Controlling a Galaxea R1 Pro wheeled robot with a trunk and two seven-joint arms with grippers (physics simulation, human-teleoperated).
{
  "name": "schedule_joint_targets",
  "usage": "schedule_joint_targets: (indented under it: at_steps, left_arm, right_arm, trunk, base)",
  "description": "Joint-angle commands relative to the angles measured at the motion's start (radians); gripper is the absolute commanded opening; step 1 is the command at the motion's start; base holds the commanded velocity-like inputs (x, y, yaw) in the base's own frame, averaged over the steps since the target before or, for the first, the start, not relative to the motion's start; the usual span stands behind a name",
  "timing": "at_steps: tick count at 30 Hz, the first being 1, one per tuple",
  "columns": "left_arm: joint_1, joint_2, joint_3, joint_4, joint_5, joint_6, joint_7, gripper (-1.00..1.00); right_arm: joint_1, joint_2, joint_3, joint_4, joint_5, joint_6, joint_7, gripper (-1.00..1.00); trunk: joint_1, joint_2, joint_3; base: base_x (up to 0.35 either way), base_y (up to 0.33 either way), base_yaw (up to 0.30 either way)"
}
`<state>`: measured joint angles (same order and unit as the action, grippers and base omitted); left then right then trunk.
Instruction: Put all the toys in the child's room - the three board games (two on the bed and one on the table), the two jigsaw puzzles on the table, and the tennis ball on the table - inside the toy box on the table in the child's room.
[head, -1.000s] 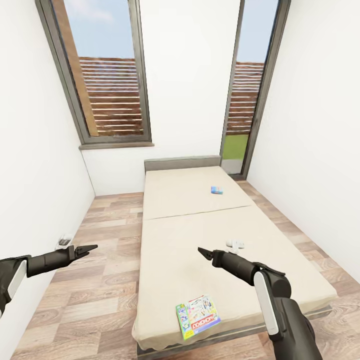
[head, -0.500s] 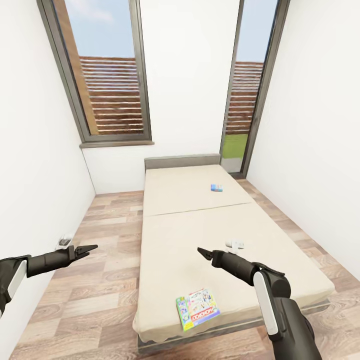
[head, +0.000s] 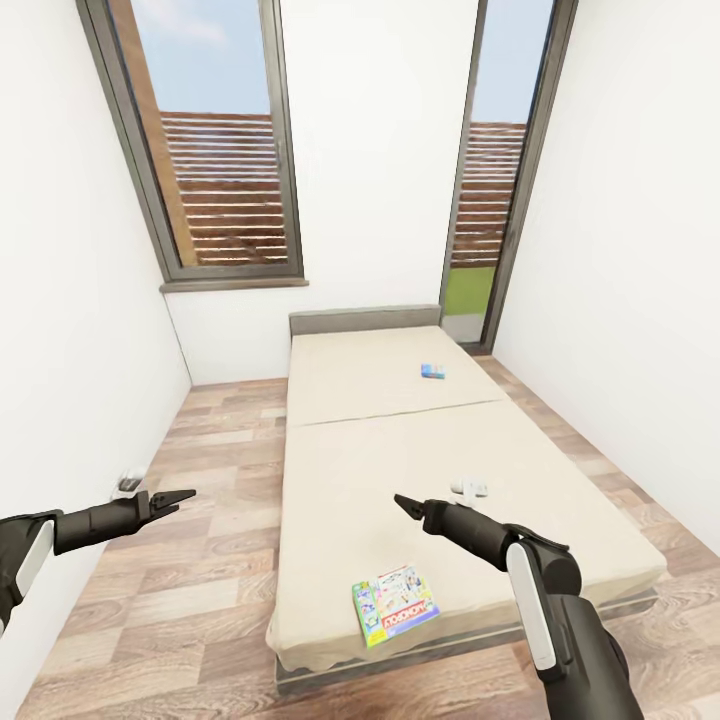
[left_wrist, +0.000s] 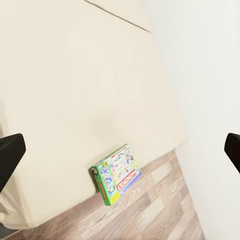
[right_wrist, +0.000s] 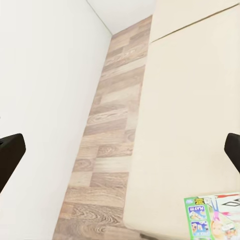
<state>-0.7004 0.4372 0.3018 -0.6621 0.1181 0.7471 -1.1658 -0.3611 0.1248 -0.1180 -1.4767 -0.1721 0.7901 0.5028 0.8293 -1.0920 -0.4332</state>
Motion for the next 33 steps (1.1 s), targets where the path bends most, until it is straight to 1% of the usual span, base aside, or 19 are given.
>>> schedule_joint_targets:
  at_steps: [1,9,16,26,33]
  left_arm:
    - [-0.001,0.0,0.0,0.0,0.003,0.008,-0.002,1.0]
    - [-0.001,0.0,0.0,0.0,0.003,0.008,-0.003,1.0]
    - [-0.001,0.0,0.0,0.0,0.003,0.008,-0.003,1.0]
    - [-0.001,-0.003,0.0,0.0,0.003,0.006,-0.002,1.0]
    - [-0.001,-0.006,-0.001,0.0,0.003,0.006,0.001,1.0]
  right_arm:
    - [-0.001,0.001,-0.002,-0.001,-0.004,0.008,0.002,1.0]
    - [-0.001,0.001,0.0,-0.001,-0.004,0.008,0.003,1.0]
    - [-0.001,0.001,-0.001,0.0,-0.004,0.007,0.005,1.0]
    - [-0.001,0.001,0.0,0.001,-0.005,0.006,0.006,1.0]
    - [-0.001,0.001,0.001,0.001,-0.004,0.006,0.006,1.0]
  trunk:
    - [0.004,-0.008,-0.004]
    - [0.035,-0.064,-0.029]
    - [0.035,-0.064,-0.029]
    - [0.035,-0.064,-0.029]
    - [0.035,-0.064,-0.029]
  base:
    - [-0.009,0.0,0.0]
    - [-0.003,0.0,0.0]
    - [0.0,0.0,0.024]
    - [-0.006,0.0,0.237]
    - [-0.184,0.044,0.28]
